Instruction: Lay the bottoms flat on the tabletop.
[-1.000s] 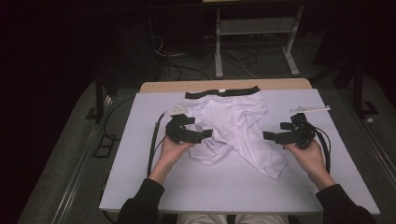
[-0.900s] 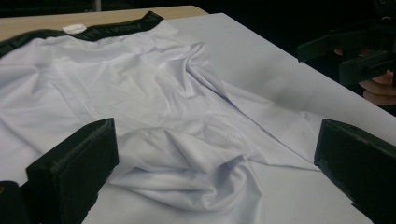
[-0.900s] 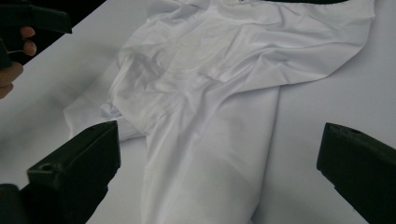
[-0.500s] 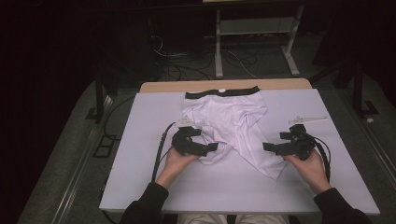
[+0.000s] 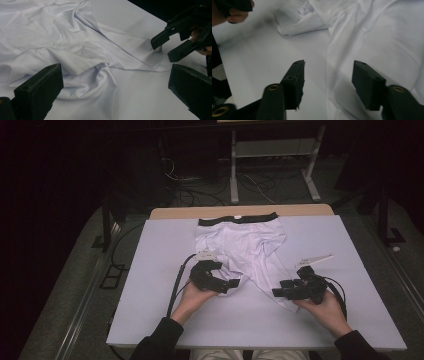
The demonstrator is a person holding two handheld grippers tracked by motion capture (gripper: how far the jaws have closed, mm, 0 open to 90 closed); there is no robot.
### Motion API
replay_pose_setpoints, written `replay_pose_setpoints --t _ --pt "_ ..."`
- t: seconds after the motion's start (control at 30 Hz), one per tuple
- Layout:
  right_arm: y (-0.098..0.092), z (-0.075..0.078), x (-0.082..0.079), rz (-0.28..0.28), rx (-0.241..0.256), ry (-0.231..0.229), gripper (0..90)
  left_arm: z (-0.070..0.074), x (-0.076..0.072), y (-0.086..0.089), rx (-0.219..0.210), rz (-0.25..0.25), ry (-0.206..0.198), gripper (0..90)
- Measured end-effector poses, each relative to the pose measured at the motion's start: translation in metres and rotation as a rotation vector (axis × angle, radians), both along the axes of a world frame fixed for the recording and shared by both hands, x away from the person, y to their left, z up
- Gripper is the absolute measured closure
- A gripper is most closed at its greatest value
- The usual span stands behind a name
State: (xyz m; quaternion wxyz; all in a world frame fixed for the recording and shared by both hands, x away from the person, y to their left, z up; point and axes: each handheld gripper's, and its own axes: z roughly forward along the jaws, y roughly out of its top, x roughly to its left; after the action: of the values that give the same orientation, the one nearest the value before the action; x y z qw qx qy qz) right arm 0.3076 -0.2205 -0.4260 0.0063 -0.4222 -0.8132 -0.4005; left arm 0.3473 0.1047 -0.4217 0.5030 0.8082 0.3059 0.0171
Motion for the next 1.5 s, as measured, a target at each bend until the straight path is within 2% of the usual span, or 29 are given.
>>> replay_pose_setpoints --t 0.2,0.4,0.53,0.67,0.77,0.87,0.93,1.0,1.13,1.2,1.3,1.5 --pt "0.002 -0.010 0.004 -0.012 -0.073 0.044 54.4 -0.002 -0.001 -0.005 0.020 -0.019 -0.002 0.0" --pt "0.001 -0.016 0.002 -0.015 -0.134 0.055 58.0 -0.005 -0.004 -0.011 0.047 -0.042 -0.010 0.0" --pt "0.008 -0.017 -0.005 -0.007 -0.211 0.005 60.2 -0.007 -0.006 -0.015 0.065 -0.055 -0.018 0.0" --pt "0.015 -0.017 -0.010 -0.040 -0.285 -0.046 70.3 -0.008 -0.007 -0.017 0.071 -0.058 -0.018 0.0" --pt "0.017 -0.017 -0.012 -0.048 -0.303 -0.061 76.1 -0.008 -0.007 -0.018 0.072 -0.063 -0.018 0.0" --pt "0.017 -0.018 -0.013 -0.034 -0.284 -0.061 85.6 -0.008 -0.007 -0.018 0.073 -0.064 -0.018 0.0" --pt "0.016 -0.017 -0.012 -0.032 -0.279 -0.058 86.4 -0.008 -0.007 -0.018 0.070 -0.064 -0.017 0.0" --pt "0.013 -0.017 -0.009 -0.036 -0.250 -0.040 87.1 -0.007 -0.007 -0.019 0.065 -0.065 -0.012 0.0" --pt "0.002 -0.014 -0.004 -0.056 -0.143 0.002 87.1 -0.007 -0.007 -0.020 0.065 -0.072 -0.010 0.0" --pt "-0.009 -0.008 -0.001 -0.079 -0.058 0.017 86.8 -0.007 -0.008 -0.022 0.067 -0.081 -0.008 0.0" --pt "-0.024 -0.006 0.004 -0.115 0.017 0.029 86.8 -0.007 -0.009 -0.027 0.070 -0.095 -0.007 0.0" --pt "-0.042 -0.009 0.014 -0.163 0.073 0.064 86.8 -0.004 -0.014 -0.046 0.057 -0.139 -0.004 0.1"
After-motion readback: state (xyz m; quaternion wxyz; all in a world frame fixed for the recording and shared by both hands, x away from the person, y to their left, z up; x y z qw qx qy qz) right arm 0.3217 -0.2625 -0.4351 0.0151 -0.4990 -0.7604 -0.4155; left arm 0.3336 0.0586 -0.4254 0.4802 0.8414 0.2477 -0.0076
